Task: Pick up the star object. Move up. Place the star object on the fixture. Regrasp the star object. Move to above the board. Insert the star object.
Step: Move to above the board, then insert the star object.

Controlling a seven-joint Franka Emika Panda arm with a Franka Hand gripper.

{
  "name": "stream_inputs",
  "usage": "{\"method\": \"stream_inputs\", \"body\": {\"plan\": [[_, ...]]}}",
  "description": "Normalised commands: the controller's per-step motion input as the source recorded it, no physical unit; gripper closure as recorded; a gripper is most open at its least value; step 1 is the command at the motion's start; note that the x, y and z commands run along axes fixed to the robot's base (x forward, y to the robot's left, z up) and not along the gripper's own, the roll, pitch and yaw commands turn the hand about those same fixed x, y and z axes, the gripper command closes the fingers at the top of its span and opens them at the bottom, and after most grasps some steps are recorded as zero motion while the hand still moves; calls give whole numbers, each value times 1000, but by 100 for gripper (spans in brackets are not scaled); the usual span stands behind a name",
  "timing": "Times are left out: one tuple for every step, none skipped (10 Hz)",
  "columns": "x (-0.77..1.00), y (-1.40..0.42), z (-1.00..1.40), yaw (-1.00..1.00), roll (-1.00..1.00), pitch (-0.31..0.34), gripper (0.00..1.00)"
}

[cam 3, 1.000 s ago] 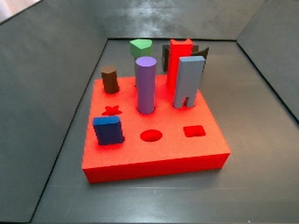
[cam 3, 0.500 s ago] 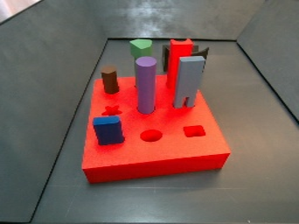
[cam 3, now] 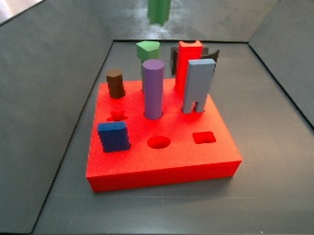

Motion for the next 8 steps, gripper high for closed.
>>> {"method": "stream_inputs", "body": {"plan": [[-126, -106, -10, -9, -519, -30, 100], [-82, -27, -2, 1, -372, -34, 100], [0, -23, -11, 0, 0, -6, 100], [0, -23, 0, 0, 0, 0, 100], [-569, -109, 249, -329, 0, -219, 100], [-506, -140, 231, -280, 0, -204, 100], [-123, -120, 6, 0, 19, -43, 100], [0, 0, 0, 0, 0, -4, 100]]}}
